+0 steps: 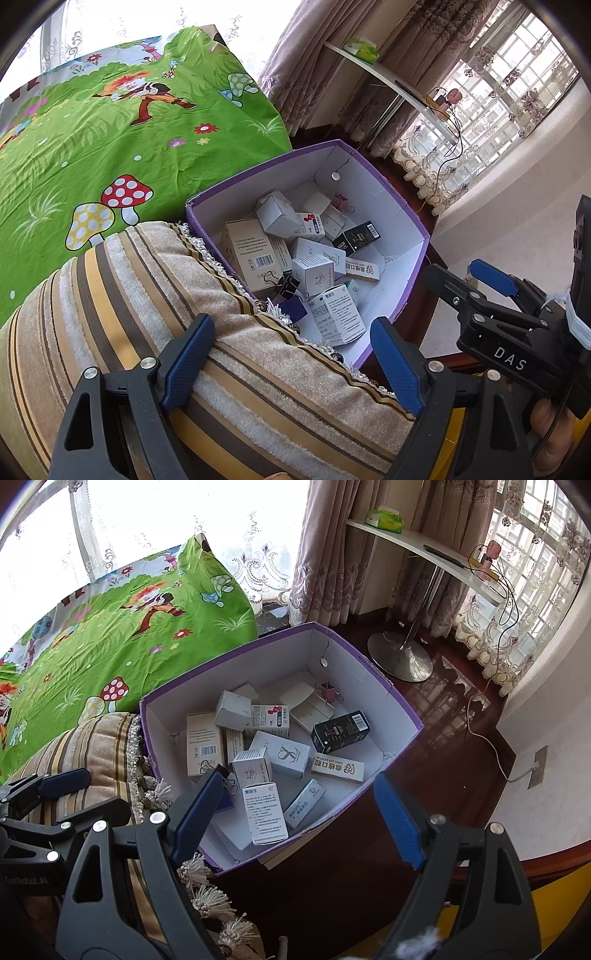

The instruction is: Organize rigid objects

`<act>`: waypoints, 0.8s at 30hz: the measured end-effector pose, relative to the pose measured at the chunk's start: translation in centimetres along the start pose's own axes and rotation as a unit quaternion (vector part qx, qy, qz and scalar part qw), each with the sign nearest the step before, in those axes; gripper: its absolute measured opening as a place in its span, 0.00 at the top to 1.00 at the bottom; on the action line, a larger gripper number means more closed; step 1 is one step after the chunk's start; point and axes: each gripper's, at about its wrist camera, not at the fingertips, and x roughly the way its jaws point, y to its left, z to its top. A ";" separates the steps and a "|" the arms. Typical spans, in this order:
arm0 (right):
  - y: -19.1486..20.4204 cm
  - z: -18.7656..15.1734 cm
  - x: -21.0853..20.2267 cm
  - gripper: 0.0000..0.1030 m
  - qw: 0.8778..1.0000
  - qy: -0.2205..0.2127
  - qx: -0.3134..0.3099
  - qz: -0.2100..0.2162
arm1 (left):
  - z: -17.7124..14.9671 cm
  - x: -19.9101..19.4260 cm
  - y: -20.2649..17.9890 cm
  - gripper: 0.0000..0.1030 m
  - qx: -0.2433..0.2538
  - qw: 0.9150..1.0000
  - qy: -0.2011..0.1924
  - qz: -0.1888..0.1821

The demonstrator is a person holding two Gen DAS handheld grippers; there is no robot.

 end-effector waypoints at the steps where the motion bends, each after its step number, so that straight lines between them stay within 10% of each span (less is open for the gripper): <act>1: 0.0 0.0 0.0 0.16 1.000 0.000 0.000 0.000 | 0.0 0.0 0.0 0.15 0.000 1.000 0.000 0.000; 24: -0.1 0.1 0.1 0.16 1.000 0.003 0.002 0.002 | 0.0 0.0 -0.1 0.15 0.000 1.000 0.000 0.001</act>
